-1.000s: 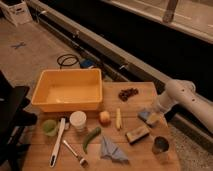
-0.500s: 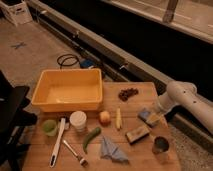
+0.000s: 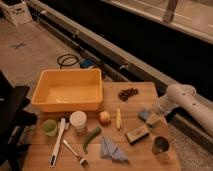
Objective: Wipe tray with sponge
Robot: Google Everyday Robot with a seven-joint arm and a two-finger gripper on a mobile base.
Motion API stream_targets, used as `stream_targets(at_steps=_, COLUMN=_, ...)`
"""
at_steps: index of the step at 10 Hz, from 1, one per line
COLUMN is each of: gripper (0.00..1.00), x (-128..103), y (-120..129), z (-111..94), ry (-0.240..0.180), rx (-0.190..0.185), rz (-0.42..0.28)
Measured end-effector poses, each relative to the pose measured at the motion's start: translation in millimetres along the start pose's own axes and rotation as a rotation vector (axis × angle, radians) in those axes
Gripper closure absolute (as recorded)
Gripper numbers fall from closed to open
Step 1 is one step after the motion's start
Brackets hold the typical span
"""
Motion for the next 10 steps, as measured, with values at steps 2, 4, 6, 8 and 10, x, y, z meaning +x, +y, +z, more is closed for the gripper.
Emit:
stream_targets(at_steps=2, gripper=0.35, x=4.9, y=-0.9, z=6.9, ry=0.007, rx=-0.006, rz=0.017)
stream_targets(at_steps=4, gripper=0.35, x=17.1, y=-1.8, z=12.2, ry=0.016, rx=-0.009, rz=0.046)
stream_targets(at_steps=6, gripper=0.43, x=22.9, y=-1.2, z=16.4, ry=0.026, rx=-0.018, rz=0.057)
stream_targets(at_steps=8, gripper=0.63, x=24.7, y=0.0, z=16.4, ry=0.031, rx=-0.015, rz=0.056)
stream_targets(at_steps=10, gripper=0.82, x=20.8, y=0.2, z=9.8, ry=0.02, rx=-0.008, rz=0.046)
